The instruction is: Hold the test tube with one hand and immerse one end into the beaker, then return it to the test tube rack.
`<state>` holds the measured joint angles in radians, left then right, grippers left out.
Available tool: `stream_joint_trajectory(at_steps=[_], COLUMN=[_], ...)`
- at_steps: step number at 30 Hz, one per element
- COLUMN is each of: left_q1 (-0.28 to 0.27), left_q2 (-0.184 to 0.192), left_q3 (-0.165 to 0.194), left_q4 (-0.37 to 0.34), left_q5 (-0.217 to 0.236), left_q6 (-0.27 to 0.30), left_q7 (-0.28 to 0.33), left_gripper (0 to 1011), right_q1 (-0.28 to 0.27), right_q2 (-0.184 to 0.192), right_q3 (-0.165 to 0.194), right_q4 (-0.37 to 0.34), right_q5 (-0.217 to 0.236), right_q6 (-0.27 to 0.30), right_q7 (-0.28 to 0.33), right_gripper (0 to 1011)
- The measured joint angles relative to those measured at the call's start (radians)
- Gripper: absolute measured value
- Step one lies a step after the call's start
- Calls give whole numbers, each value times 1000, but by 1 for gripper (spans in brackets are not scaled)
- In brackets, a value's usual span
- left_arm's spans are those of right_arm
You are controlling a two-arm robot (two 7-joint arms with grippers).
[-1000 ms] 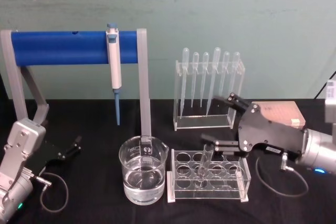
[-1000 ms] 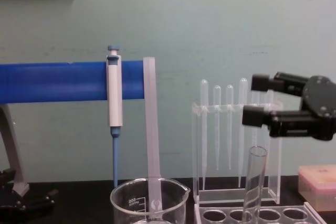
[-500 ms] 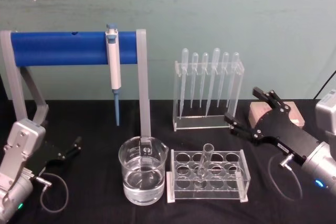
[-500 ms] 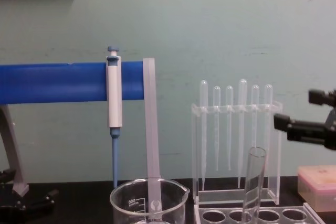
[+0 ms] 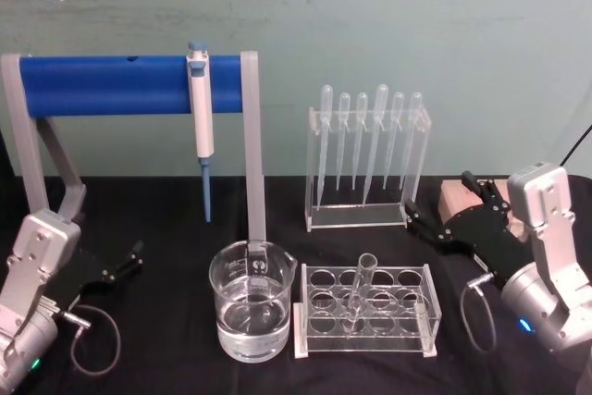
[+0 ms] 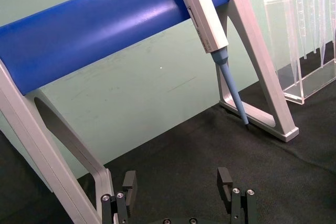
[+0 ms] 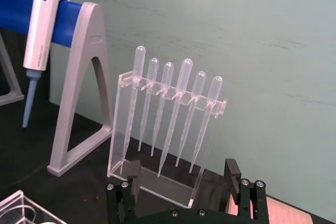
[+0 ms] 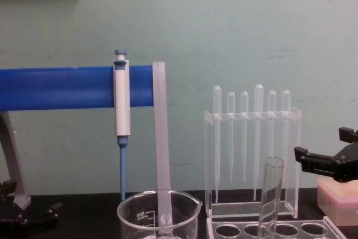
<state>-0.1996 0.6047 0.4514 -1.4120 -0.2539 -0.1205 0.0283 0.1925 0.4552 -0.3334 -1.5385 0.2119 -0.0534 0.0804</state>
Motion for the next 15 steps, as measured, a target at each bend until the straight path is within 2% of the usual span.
stream_joint_trajectory(at_steps=[5, 15], left_q1=[0, 0], left_q2=[0, 0], left_q3=[0, 0], left_q4=[0, 0], left_q5=[0, 0], left_q6=[0, 0], left_q7=[0, 0], left_gripper=[1000, 1000], right_q1=[14, 12], right_q2=[-13, -9], right_q3=[-6, -6], right_q4=[31, 25], right_q5=[-7, -6], right_q6=[-41, -32], right_q7=[27, 26], right_gripper=[1004, 1004])
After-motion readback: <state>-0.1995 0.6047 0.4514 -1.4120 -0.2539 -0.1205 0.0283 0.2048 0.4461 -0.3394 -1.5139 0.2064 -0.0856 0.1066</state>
